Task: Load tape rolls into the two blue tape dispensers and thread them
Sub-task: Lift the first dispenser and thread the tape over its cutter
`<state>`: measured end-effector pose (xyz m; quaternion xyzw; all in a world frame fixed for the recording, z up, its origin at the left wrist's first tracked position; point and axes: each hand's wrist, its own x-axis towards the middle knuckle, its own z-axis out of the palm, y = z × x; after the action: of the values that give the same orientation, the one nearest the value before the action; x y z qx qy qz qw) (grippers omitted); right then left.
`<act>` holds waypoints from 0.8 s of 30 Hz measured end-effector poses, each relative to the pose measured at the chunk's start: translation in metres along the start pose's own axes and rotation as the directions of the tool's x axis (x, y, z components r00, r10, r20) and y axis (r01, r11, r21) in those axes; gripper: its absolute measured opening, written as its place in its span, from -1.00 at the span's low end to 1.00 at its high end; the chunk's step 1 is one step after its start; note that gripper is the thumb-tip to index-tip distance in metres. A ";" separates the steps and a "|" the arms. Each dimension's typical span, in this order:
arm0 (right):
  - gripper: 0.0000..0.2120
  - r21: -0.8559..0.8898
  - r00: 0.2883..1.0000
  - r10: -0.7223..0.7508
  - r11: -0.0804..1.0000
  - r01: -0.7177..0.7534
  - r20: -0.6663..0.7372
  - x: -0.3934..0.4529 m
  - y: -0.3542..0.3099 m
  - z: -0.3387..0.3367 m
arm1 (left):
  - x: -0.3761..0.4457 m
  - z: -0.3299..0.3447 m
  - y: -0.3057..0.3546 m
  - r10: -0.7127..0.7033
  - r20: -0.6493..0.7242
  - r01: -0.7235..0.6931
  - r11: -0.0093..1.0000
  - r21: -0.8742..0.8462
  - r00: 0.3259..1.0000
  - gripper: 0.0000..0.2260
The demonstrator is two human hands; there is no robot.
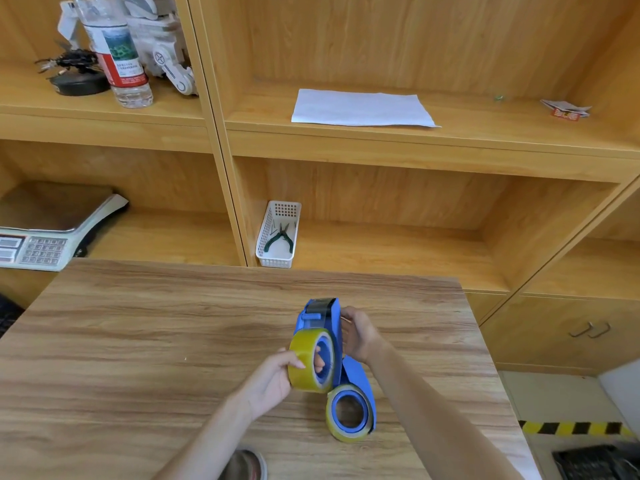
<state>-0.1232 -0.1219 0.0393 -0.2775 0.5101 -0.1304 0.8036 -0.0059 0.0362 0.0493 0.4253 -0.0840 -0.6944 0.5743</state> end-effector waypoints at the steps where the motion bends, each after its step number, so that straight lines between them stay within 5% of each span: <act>1: -0.78 -0.005 1.000 -0.019 1.000 0.019 -0.007 0.002 0.000 0.006 | 0.001 -0.003 0.004 -0.018 -0.024 0.017 0.999 -0.029 1.000 -0.66; 8: -0.60 -0.371 0.993 -0.100 0.921 0.117 0.066 0.017 0.006 0.043 | 0.013 -0.022 0.033 -0.044 -0.154 0.044 0.999 -0.003 0.987 -0.70; 13: -0.71 -0.401 0.989 -0.146 0.905 0.139 0.016 0.028 0.014 0.055 | 0.018 -0.030 0.045 -0.076 -0.200 0.123 0.964 0.237 0.977 -0.79; 18: -0.60 -0.505 0.968 -0.244 0.844 0.182 -0.058 0.045 0.024 0.063 | 0.020 -0.049 0.042 0.069 -0.291 0.161 0.701 0.694 0.954 -0.72; 24: -0.37 -0.842 0.919 -0.359 0.536 0.062 -0.161 0.053 0.052 0.080 | 0.027 -0.082 0.022 0.179 -0.226 0.189 0.199 0.962 0.958 -0.52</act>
<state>-0.0318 -0.0804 -0.0041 -0.6551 0.5946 -0.0171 0.4657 0.0670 0.0363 -0.0016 0.7883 -0.4183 -0.4148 0.1775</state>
